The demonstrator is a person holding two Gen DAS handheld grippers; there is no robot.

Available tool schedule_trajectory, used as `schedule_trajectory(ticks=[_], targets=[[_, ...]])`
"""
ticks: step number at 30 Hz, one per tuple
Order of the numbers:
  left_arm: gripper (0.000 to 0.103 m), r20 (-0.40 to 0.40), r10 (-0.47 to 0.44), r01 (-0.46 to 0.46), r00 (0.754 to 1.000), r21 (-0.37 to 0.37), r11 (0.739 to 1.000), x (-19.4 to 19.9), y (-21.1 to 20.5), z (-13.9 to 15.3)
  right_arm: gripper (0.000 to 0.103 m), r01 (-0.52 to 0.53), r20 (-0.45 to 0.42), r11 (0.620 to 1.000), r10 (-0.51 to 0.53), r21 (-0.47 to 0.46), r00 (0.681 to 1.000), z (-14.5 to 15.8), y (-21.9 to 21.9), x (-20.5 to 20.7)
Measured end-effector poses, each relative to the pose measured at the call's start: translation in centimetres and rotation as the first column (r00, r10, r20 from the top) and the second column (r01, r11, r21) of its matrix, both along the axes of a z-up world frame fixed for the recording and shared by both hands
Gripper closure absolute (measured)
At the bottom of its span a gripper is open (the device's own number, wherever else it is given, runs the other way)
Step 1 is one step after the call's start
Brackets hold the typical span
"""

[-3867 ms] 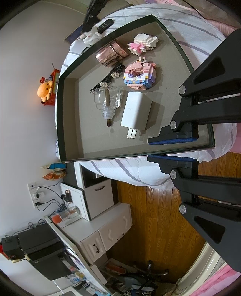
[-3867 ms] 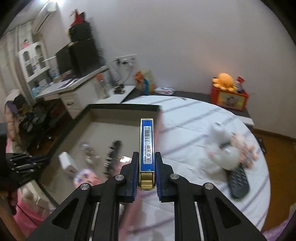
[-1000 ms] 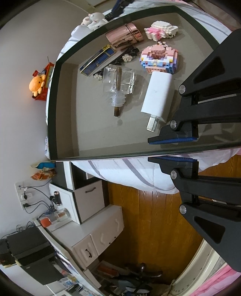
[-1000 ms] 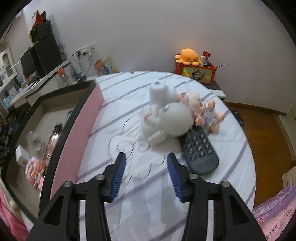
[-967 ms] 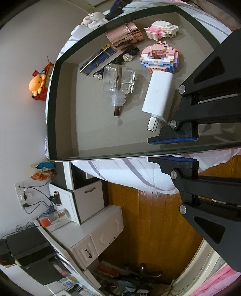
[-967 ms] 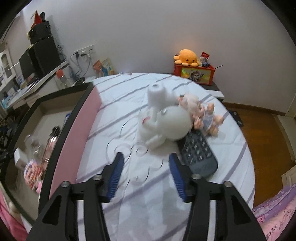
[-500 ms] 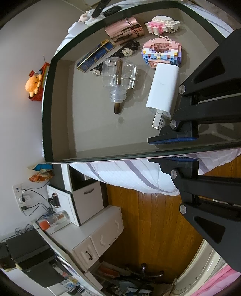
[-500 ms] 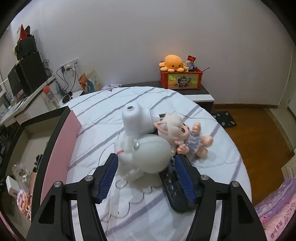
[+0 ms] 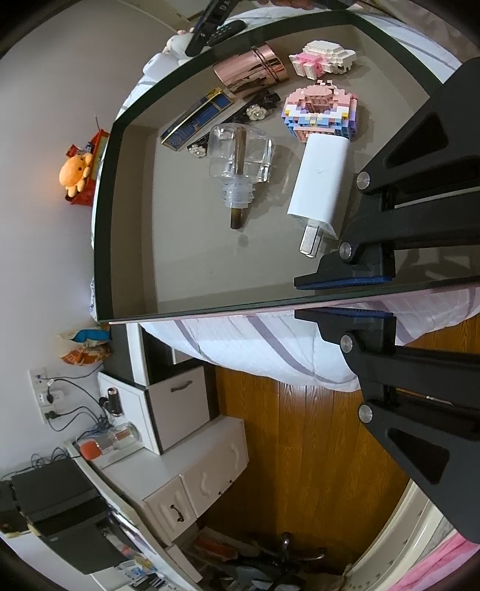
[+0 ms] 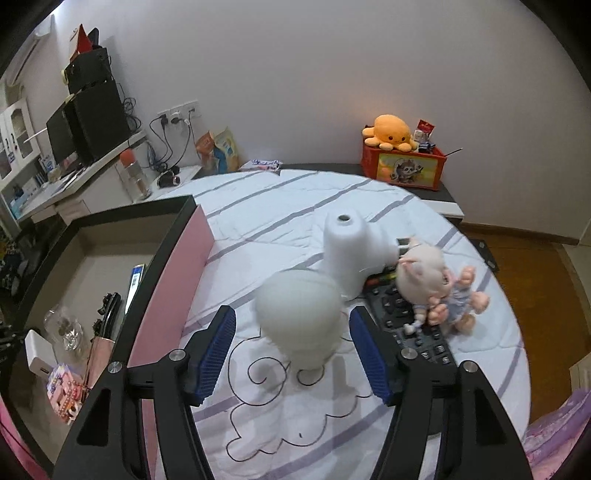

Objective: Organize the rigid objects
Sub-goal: 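Move the right tool to the white figurine and grasp its round head, then carry the white figurine into the tray beside the bottle and release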

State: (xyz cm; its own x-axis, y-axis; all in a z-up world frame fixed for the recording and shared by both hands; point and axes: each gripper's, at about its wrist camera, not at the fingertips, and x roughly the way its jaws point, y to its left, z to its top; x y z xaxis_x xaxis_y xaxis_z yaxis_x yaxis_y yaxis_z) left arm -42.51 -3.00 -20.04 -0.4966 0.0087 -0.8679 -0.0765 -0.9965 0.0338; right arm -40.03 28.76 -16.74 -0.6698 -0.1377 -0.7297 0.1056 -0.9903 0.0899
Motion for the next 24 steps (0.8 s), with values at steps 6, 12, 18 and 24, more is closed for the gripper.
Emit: schedule_trajectory(ticks=[6, 12, 18, 24], targets=[[0.096, -0.017, 0.010, -0.009, 1.000, 0.008, 1.000, 0.1, 0.0, 0.3, 0.037, 0.009, 0.013, 1.000, -0.009, -0.008, 1.000, -0.7, 0.0, -0.7], [0.096, -0.021, 0.009, -0.009, 1.000, -0.005, 1.000, 0.4, 0.1, 0.7, 0.030, 0.023, 0.020, 1.000, -0.022, -0.014, 1.000, -1.2, 0.0, -1.5], [0.097, -0.036, 0.005, -0.005, 0.999, -0.020, 1.000, 0.9, 0.1, 1.4, 0.030, 0.018, 0.003, 0.999, -0.018, -0.033, 1.000, -1.2, 0.2, -1.7], [0.096, -0.040, 0.007, -0.008, 0.999, -0.023, 1.000, 1.1, 0.0, 1.7, 0.052, 0.012, 0.004, 0.999, -0.012, -0.030, 1.000, -0.9, 0.7, -1.3]])
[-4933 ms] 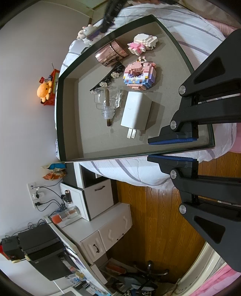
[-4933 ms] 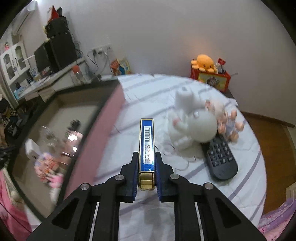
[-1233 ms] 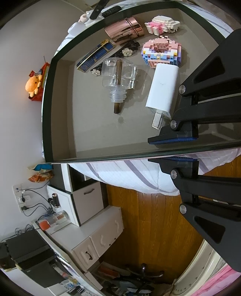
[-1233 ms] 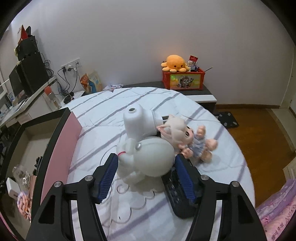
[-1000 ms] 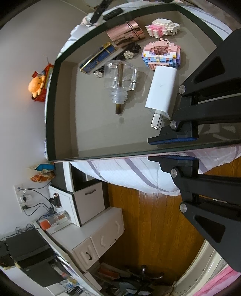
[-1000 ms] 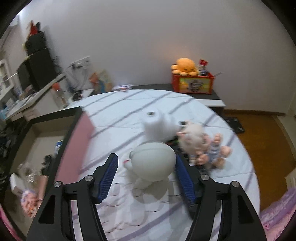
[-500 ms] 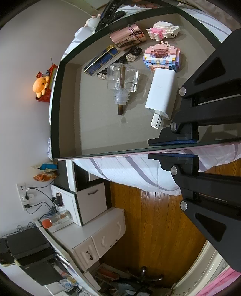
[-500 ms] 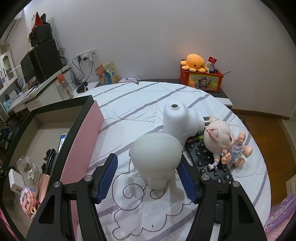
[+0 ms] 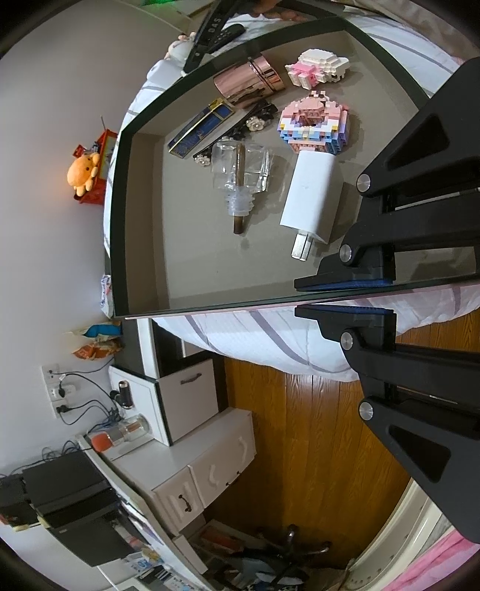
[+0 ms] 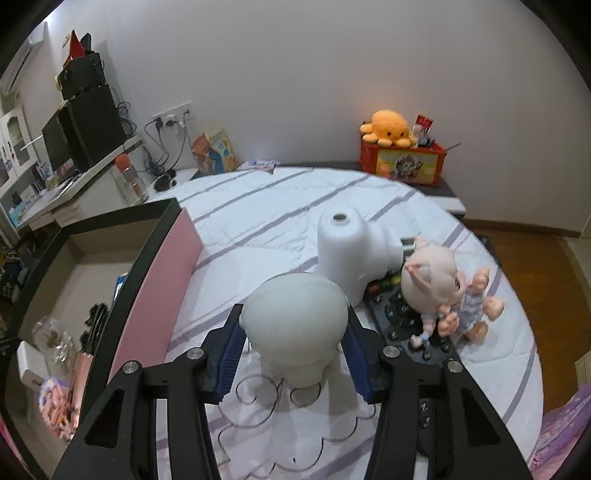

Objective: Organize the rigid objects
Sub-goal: 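Carry the white figurine into the tray beside the bottle and release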

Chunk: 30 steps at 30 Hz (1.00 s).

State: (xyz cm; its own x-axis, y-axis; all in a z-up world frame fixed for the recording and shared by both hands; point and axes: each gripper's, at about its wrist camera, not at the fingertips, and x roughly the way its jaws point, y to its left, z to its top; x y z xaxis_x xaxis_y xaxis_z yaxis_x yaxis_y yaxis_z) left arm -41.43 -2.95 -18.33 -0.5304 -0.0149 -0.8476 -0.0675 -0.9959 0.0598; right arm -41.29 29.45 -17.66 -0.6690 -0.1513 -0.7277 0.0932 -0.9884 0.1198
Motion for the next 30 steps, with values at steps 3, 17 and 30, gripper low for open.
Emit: schedule_trajectory(ticks=[3, 17, 30], targets=[[0.096, 0.000, 0.002, -0.002, 1.000, -0.009, 1.000, 0.0, 0.1, 0.0, 0.052, 0.006, -0.012, 1.000, -0.006, 0.023, 1.000, 0.3, -0.2, 0.5], [0.096, 0.001, 0.004, -0.004, 1.000, -0.003, 1.000, 0.1, 0.1, -0.1, 0.052, -0.265, -0.097, 0.962, 0.271, 0.070, 0.958, 7.0, -10.8, 3.5], [0.096, 0.000, -0.004, 0.004, 1.000, 0.007, 1.000, 0.5, 0.0, 0.0, 0.052, -0.427, 0.102, 0.891, 0.415, 0.155, 0.904, 2.7, -19.3, 2.8]])
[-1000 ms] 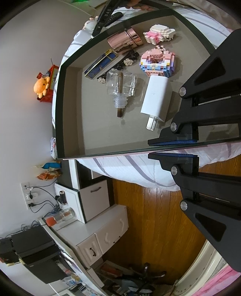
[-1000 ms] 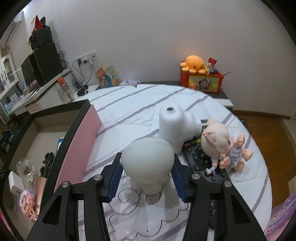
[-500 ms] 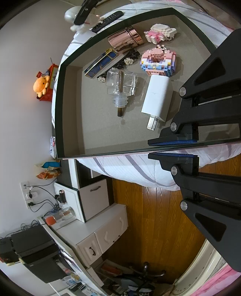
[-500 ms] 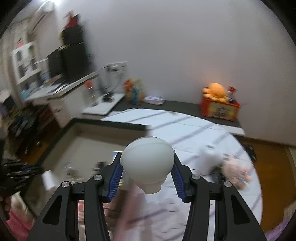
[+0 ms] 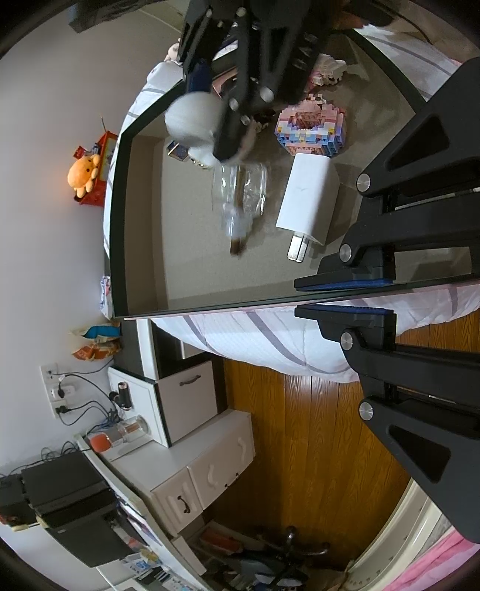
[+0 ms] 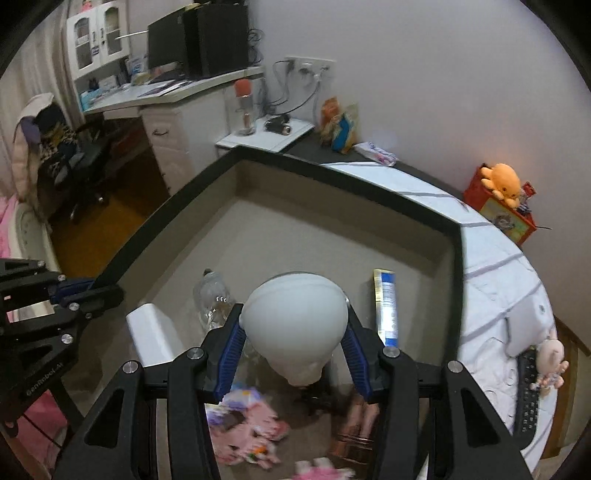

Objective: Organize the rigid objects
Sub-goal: 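Carry the white figurine into the tray beside the bottle and release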

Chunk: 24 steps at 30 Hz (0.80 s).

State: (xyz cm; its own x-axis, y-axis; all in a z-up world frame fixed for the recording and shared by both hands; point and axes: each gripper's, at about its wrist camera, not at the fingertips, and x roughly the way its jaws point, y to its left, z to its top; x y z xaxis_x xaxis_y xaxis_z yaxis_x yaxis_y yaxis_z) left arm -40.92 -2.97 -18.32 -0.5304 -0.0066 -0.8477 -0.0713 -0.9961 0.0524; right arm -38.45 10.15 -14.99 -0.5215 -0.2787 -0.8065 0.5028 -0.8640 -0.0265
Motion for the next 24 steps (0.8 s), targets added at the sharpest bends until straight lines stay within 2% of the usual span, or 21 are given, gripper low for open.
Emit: schedule_trajectory(ticks=[6, 10, 14, 18, 19, 24], targets=[[0.096, 0.000, -0.002, 0.002, 1.000, -0.001, 1.000, 0.0, 0.1, 0.0, 0.050, -0.034, 0.027, 0.999, 0.034, -0.002, 0.999, -0.4, -1.3, 0.2], [0.096, 0.000, -0.001, 0.001, 1.000, 0.003, 1.000, 0.0, 0.1, -0.1, 0.033, -0.015, -0.004, 1.000, 0.015, -0.015, 1.000, 0.3, -0.6, 0.6], [0.096, 0.000, 0.000, 0.000, 1.000, 0.002, 1.000, -0.1, 0.1, -0.1, 0.032, 0.009, -0.042, 0.997, -0.012, -0.073, 0.999, 2.0, 1.3, 1.3], [0.096, 0.000, 0.000, 0.000, 1.000, 0.005, 1.000, 0.0, 0.2, -0.1, 0.031, 0.103, -0.101, 0.988, -0.115, -0.112, 0.988, 3.9, 5.3, 2.0], [0.096, 0.000, -0.001, 0.001, 1.000, 0.003, 1.000, 0.0, 0.1, -0.1, 0.028, 0.131, -0.109, 0.984, -0.144, -0.117, 0.984, 4.0, 6.5, 2.0], [0.096, 0.001, -0.001, 0.001, 1.000, 0.002, 1.000, 0.0, 0.2, -0.2, 0.026, 0.343, -0.113, 0.933, -0.355, -0.112, 0.928, 2.9, 14.5, 2.2]])
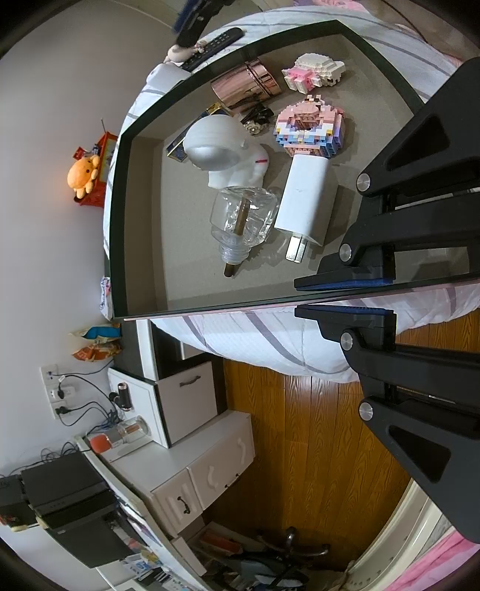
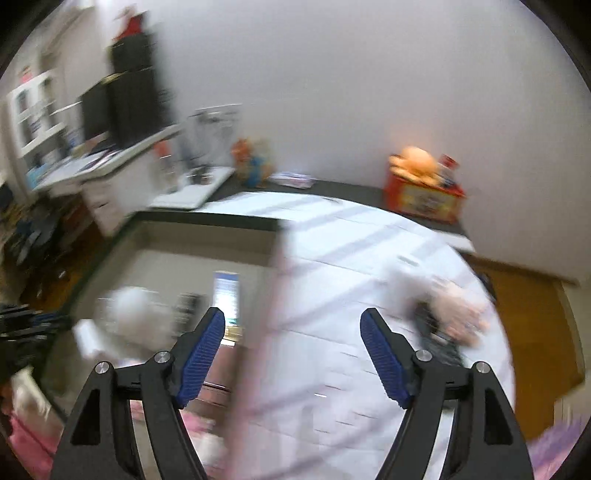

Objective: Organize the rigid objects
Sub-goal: 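Carry the white figurine into the tray beside the bottle and release, then move the right tool to the black remote and grasp it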

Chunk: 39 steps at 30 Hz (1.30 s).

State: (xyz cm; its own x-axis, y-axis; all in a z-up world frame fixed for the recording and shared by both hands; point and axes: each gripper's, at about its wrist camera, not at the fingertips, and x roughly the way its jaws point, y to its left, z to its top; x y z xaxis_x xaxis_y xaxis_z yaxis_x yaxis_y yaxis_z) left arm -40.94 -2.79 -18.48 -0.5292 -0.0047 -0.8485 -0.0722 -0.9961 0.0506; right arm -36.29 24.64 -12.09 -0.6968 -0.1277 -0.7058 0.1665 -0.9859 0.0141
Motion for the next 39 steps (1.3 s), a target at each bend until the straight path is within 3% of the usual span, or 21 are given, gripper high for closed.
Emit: schedule_trajectory(ticks=[5, 10, 18, 22, 23, 34, 39], targets=[[0.096, 0.002, 0.000, 0.000, 1.000, -0.003, 1.000, 0.0, 0.0, 0.0, 0.026, 0.183, 0.047, 0.982, -0.185, 0.049, 0.982, -2.6, 7.1, -0.3], [0.096, 0.004, 0.003, -0.003, 1.000, -0.015, 1.000, 0.0, 0.3, 0.0, 0.026, 0.241, 0.092, 0.968, -0.247, 0.068, 0.965, -5.0, 10.6, -0.9], [0.096, 0.006, 0.003, -0.003, 1.000, -0.025, 1.000, 0.0, 0.6, 0.0, 0.027, 0.175, 0.139, 0.983, -0.182, 0.064, 0.973, -7.7, 10.6, -2.7], [0.096, 0.007, 0.003, -0.003, 1.000, -0.027, 1.000, 0.0, 0.6, 0.0, 0.054, 0.162, 0.141, 0.986, -0.166, 0.041, 0.976, -7.8, 10.6, -2.4], [0.096, 0.008, 0.003, -0.003, 1.000, -0.030, 1.000, 0.0, 0.6, 0.0, 0.056, 0.145, 0.152, 0.989, -0.146, 0.014, 0.978, -7.8, 10.7, -2.3], [0.096, 0.012, 0.001, -0.001, 1.000, -0.033, 0.999, 0.0, 0.5, 0.0, 0.056, 0.024, 0.227, 0.998, -0.012, -0.051, 0.974, -7.6, 7.8, 3.1], [0.096, 0.011, 0.000, 0.001, 1.000, -0.036, 0.999, 0.1, 0.5, 0.1, 0.054, 0.038, 0.218, 0.999, -0.031, -0.031, 0.975, -7.5, 7.0, 3.0]])
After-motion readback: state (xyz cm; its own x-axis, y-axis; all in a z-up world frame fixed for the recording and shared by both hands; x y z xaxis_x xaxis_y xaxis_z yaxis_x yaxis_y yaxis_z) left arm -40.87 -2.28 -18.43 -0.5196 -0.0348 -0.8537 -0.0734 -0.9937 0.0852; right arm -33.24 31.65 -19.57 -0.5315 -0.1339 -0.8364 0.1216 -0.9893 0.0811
